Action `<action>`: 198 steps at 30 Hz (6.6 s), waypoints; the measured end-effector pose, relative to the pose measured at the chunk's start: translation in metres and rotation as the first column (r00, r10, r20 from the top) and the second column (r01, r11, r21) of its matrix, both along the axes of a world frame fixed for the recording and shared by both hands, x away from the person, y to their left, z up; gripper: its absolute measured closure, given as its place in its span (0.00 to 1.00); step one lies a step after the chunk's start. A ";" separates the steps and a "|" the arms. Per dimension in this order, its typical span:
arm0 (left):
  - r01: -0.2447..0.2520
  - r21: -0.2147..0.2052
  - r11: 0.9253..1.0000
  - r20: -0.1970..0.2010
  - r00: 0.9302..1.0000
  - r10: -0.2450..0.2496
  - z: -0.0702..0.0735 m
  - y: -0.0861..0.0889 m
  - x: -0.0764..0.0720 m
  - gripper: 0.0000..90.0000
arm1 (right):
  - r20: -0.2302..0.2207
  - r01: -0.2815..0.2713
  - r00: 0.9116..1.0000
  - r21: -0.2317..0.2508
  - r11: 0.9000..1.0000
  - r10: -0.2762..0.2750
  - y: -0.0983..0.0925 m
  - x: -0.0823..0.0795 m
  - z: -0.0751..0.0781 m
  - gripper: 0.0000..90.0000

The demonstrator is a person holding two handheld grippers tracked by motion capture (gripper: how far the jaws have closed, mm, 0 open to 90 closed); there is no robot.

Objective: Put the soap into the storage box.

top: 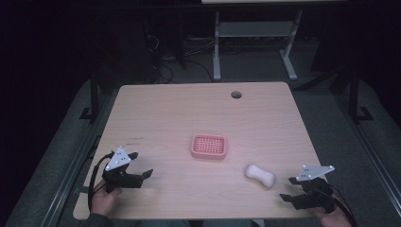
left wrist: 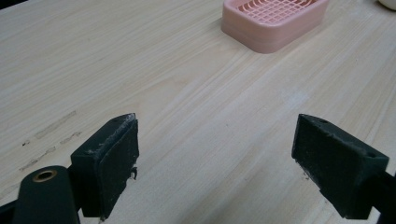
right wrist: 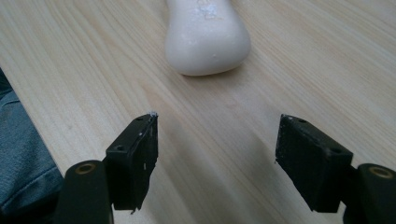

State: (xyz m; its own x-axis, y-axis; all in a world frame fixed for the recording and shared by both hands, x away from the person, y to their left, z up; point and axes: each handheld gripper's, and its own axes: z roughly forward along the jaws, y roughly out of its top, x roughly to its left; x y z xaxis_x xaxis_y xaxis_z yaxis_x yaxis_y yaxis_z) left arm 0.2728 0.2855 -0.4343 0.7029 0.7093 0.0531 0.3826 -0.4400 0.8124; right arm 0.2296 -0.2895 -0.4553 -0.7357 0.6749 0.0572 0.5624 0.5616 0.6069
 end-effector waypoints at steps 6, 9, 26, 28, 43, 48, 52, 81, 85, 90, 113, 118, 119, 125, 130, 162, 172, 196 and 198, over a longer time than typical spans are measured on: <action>0.006 -0.001 1.000 0.002 1.000 -0.006 0.000 -0.001 -0.001 0.16 | 0.004 -0.019 1.000 -0.030 0.999 0.019 0.005 0.000 0.003 0.34; 0.001 -0.003 1.000 0.000 1.000 -0.001 0.000 -0.001 -0.001 0.16 | -0.001 -0.030 1.000 -0.038 0.999 0.030 0.010 0.002 0.004 0.33; 0.002 0.000 1.000 0.007 1.000 -0.002 0.000 0.001 0.000 0.16 | -0.028 -0.092 0.996 -0.098 0.991 0.089 0.032 0.015 0.018 0.31; 0.002 -0.001 1.000 0.006 1.000 -0.002 0.000 0.001 0.000 0.16 | -0.032 -0.101 0.995 -0.098 0.990 0.098 0.034 0.017 0.020 0.32; 0.005 0.000 1.000 0.007 1.000 -0.005 0.001 0.001 0.000 0.16 | -0.049 -0.154 0.988 -0.141 0.978 0.149 0.059 0.035 0.024 0.32; 0.005 0.000 1.000 0.007 1.000 -0.005 0.001 0.002 0.000 0.16 | -0.049 -0.152 0.988 -0.150 0.977 0.146 0.063 0.039 0.022 0.31; 0.004 -0.001 1.000 0.007 1.000 -0.004 0.001 0.001 0.000 0.16 | -0.054 -0.149 0.988 -0.153 0.977 0.142 0.065 0.043 0.022 0.32; 0.002 -0.003 1.000 0.007 1.000 -0.002 0.001 0.002 0.000 0.16 | -0.104 -0.214 0.976 -0.233 0.949 0.194 0.089 0.069 0.012 0.44; 0.002 -0.003 1.000 0.006 1.000 -0.002 0.001 0.002 0.000 0.16 | -0.108 -0.217 0.974 -0.233 0.948 0.197 0.090 0.070 0.011 0.46; 0.001 -0.003 1.000 0.006 1.000 -0.001 0.001 0.002 0.000 0.16 | -0.110 -0.229 0.972 -0.241 0.943 0.208 0.093 0.072 0.011 0.48; -0.002 -0.007 1.000 0.003 1.000 0.002 0.001 0.002 -0.001 0.16 | -0.137 -0.242 0.966 -0.204 0.949 0.217 0.089 0.078 0.008 0.53; -0.002 -0.008 1.000 0.002 1.000 0.002 0.001 0.002 -0.001 0.16 | -0.138 -0.238 0.967 -0.199 0.951 0.213 0.089 0.078 0.008 0.54; -0.001 -0.006 1.000 0.003 1.000 0.001 0.001 0.002 -0.001 0.16 | -0.137 -0.235 0.968 -0.198 0.952 0.211 0.089 0.078 0.007 0.54; -0.001 -0.005 1.000 0.003 1.000 0.001 0.001 0.002 -0.001 0.16 | -0.136 -0.231 0.969 -0.209 0.950 0.205 0.090 0.077 0.008 0.54; -0.001 -0.006 1.000 0.002 1.000 0.001 0.001 0.002 -0.001 0.16 | -0.136 -0.224 0.971 -0.213 0.951 0.198 0.088 0.075 0.008 0.54; -0.002 -0.007 1.000 0.004 1.000 0.002 0.001 0.002 -0.001 0.16 | -0.065 -0.253 0.967 -0.200 0.947 0.245 0.101 0.076 0.046 0.54; 0.000 -0.004 1.000 0.004 1.000 0.000 0.001 0.002 -0.001 0.16 | -0.054 -0.272 0.962 -0.207 0.940 0.267 0.110 0.084 0.057 0.54; 0.000 -0.010 1.000 0.006 1.000 0.000 0.001 0.002 0.000 0.16 | -0.051 -0.333 0.942 -0.234 0.913 0.331 0.146 0.114 0.076 0.54; 0.000 -0.008 1.000 0.003 1.000 0.000 0.001 0.002 -0.001 0.16 | -0.052 -0.338 0.940 -0.232 0.912 0.336 0.149 0.116 0.078 0.54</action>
